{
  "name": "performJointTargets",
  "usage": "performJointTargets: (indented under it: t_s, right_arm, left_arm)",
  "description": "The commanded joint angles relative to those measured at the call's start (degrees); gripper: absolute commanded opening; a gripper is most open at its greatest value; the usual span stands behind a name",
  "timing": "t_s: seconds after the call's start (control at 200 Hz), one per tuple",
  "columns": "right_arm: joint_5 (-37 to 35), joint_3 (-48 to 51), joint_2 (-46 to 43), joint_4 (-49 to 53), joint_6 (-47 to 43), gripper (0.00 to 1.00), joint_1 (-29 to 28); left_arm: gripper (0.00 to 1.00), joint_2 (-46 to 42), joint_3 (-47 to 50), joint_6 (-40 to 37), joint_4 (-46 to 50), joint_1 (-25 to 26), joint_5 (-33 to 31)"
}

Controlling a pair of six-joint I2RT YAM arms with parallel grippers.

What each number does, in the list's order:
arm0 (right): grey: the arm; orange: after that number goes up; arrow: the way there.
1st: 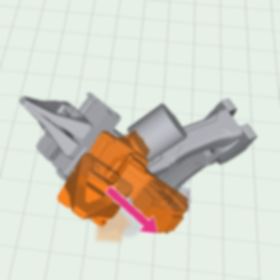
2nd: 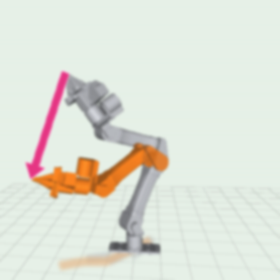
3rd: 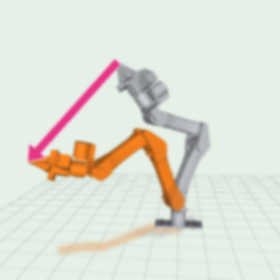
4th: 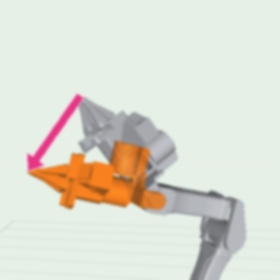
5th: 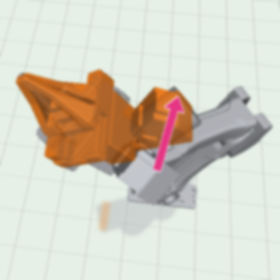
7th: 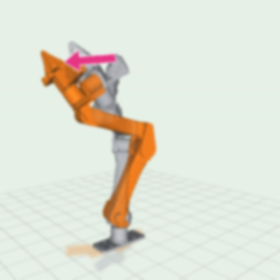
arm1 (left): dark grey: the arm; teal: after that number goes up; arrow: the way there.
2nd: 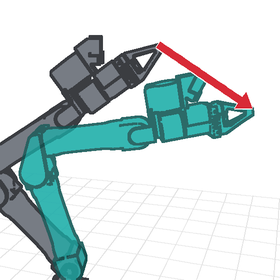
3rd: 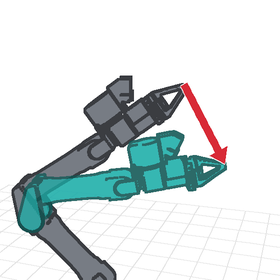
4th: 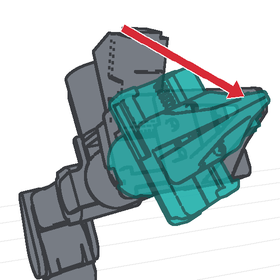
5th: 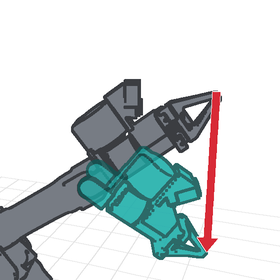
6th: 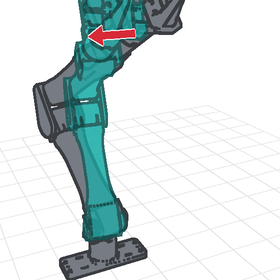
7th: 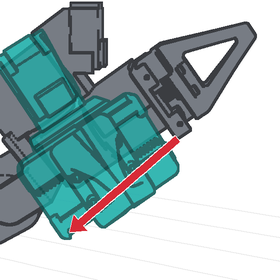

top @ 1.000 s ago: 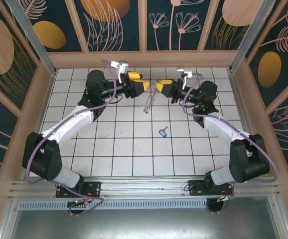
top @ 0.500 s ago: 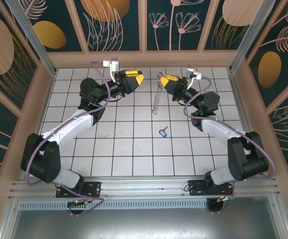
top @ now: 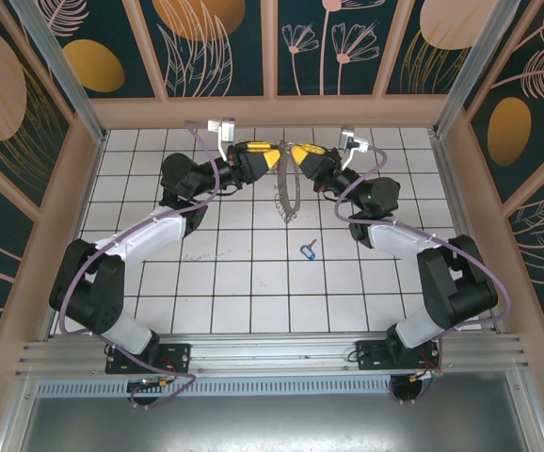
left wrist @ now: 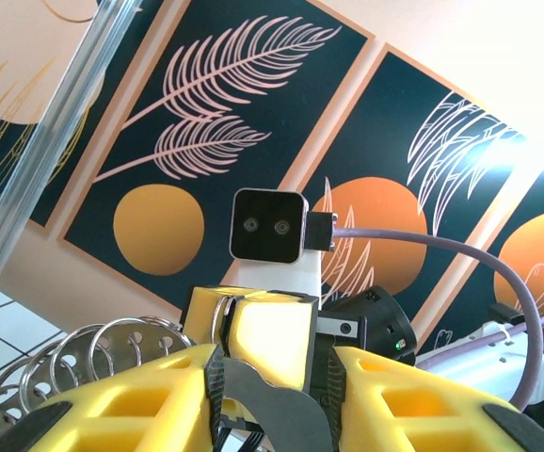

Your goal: Put the keys on the keyring

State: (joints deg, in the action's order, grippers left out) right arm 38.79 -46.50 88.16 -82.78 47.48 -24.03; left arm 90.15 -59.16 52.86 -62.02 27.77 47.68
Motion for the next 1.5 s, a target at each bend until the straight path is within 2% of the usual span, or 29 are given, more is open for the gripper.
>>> performJointTargets:
  t_s: [0.0,0.741,0.936,1.126,1.251,1.311,1.346,1.416,1.496]
  right_arm:
    - [-1.26,-2.29,0.58,-6.33,1.34,0.0,-0.71]
    - [-0.29,-3.42,2.1,-6.78,1.85,0.0,-2.51]
    - [-0.14,-3.51,2.19,-6.68,1.85,0.0,-2.6]
    - [0.39,-3.85,2.44,-5.97,1.95,0.0,-2.84]
    - [1.64,-4.12,1.93,-3.61,1.27,0.0,-2.48]
    - [1.82,-3.28,0.37,-0.94,0.06,0.31,-1.81]
    - [1.75,-2.55,-1.01,1.06,-0.91,0.43,-1.14]
    - [0.74,-0.62,-4.29,5.36,-2.79,0.53,0.57]
    - [0.41,0.12,-7.81,12.0,-4.56,0.56,2.87]
  left_arm:
    - [0.35,0.81,0.18,1.27,-4.92,0.4,1.2]
    - [0.29,3.39,-2.97,1.02,-5.22,1.26,0.83]
    - [0.19,3.72,-3.25,1.15,-5.41,1.41,0.79]
    - [0.0,4.15,-3.68,1.13,-5.57,1.49,0.51]
    - [0.0,4.42,-4.28,1.1,-5.31,1.5,0.41]
    - [0.0,4.36,-4.68,0.22,-4.17,1.5,0.74]
    - [0.0,4.11,-5.03,-1.08,-2.3,1.5,0.97]
    - [0.0,3.17,-5.59,-5.59,2.95,1.48,1.13]
    - [0.0,2.16,-6.67,-11.59,9.9,1.5,1.75]
